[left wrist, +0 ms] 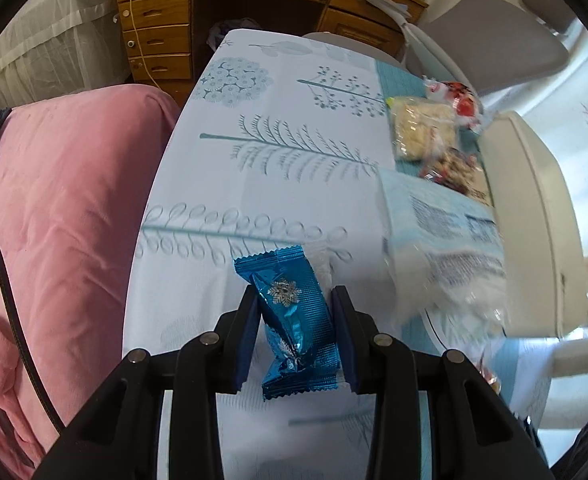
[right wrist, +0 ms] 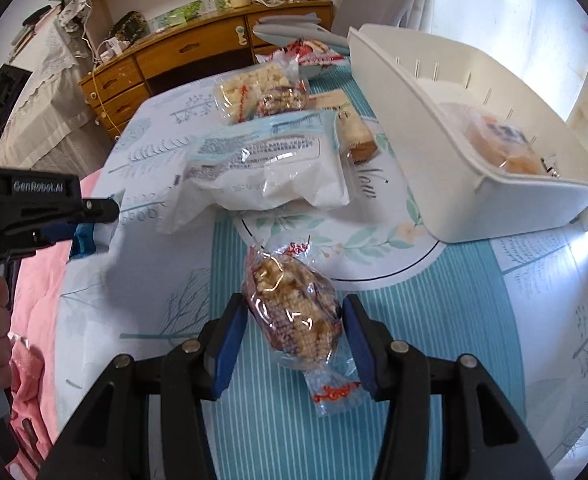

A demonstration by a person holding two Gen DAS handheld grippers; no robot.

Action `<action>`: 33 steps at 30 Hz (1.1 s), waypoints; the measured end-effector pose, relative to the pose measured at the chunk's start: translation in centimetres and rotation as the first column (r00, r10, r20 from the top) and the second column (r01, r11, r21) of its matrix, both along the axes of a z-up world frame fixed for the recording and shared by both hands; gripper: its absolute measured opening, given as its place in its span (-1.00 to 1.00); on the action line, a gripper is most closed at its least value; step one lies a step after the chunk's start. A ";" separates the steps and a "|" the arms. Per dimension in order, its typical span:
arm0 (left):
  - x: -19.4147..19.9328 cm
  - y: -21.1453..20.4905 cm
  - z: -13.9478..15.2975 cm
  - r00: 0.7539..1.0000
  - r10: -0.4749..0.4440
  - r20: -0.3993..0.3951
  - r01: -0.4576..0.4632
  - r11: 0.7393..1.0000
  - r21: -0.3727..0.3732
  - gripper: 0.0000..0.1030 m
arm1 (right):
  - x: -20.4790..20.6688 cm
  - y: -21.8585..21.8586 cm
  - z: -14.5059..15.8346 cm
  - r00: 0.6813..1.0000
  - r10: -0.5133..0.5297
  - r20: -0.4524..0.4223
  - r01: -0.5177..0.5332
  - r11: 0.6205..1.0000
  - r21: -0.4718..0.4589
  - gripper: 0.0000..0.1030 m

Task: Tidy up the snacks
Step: 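Carry the blue candy and nut bag into the white tray and open both grippers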

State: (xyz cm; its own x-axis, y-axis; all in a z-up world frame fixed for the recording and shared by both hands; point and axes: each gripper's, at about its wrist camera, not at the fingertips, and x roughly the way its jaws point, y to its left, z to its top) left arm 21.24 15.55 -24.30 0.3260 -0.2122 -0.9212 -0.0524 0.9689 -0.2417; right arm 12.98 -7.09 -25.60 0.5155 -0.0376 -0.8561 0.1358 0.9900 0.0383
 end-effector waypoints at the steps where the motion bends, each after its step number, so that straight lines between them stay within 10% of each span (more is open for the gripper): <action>1: -0.3 -0.1 0.3 1.000 -0.006 0.000 0.006 1.000 -0.002 -0.34 | -0.2 -0.1 0.3 1.000 0.005 0.007 -0.005 1.000 -0.002 -0.04; 33: -1.1 -17.3 12.1 0.987 -0.027 0.160 0.045 0.993 -0.106 -0.33 | 1.6 -14.3 10.5 0.964 0.155 0.215 -0.180 0.978 0.103 -0.04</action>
State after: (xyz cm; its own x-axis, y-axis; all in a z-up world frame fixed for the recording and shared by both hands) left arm 20.17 -1.78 -12.22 0.4564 -0.3227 -0.8292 0.0293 0.9368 -0.3485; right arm 14.55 -21.44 -15.06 0.6702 0.1612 -0.7245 -0.0546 0.9842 0.1685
